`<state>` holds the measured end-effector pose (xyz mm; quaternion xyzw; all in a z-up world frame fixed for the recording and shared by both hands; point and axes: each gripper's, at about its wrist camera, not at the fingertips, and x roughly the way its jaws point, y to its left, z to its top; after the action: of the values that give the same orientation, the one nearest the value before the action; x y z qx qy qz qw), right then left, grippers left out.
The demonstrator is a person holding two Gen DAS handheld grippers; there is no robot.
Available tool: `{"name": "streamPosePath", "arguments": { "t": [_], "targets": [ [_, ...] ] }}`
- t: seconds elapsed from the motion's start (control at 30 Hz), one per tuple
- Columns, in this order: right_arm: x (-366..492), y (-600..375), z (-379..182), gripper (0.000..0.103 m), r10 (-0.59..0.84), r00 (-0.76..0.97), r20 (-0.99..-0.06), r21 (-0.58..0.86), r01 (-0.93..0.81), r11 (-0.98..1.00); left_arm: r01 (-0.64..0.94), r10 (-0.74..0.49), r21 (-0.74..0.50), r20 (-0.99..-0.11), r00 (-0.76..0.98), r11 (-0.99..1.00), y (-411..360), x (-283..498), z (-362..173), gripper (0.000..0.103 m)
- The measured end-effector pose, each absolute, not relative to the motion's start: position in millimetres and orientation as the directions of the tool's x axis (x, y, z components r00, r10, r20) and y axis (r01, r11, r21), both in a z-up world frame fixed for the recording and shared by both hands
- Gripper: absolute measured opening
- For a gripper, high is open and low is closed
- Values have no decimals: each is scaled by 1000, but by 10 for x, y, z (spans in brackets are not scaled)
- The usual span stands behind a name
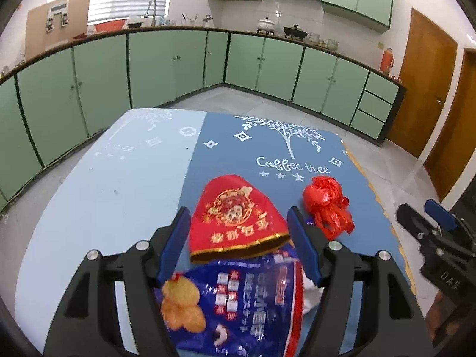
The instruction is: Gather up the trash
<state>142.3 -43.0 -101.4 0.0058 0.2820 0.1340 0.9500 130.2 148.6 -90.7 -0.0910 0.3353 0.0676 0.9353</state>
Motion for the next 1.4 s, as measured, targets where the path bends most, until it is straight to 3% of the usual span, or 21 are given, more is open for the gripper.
{"name": "streamPosePath", "arguments": {
  "t": [0.23,0.53,0.83,1.4],
  "targets": [
    [1591,-360,-1074,84,237,806,-543,73,-236,969,-177,42,-137,-664,746,975,1517,1586,-990,75],
    [1755,-391,-1119,84,218,804,-553,77,-211,974,-201,50,-131,-712,700,971,1561,1776,-1092,76],
    [1643,-392,-1128,84,254,789,-560,80,-254,964,-247,107,-125,-654,749,961,1778,1359,-887,77],
    [1464,-207,-1261,84,273,758,-593,56,-300,952,-301,83,-162,-747,659,940,2076,817,-1396,77]
  ]
}}
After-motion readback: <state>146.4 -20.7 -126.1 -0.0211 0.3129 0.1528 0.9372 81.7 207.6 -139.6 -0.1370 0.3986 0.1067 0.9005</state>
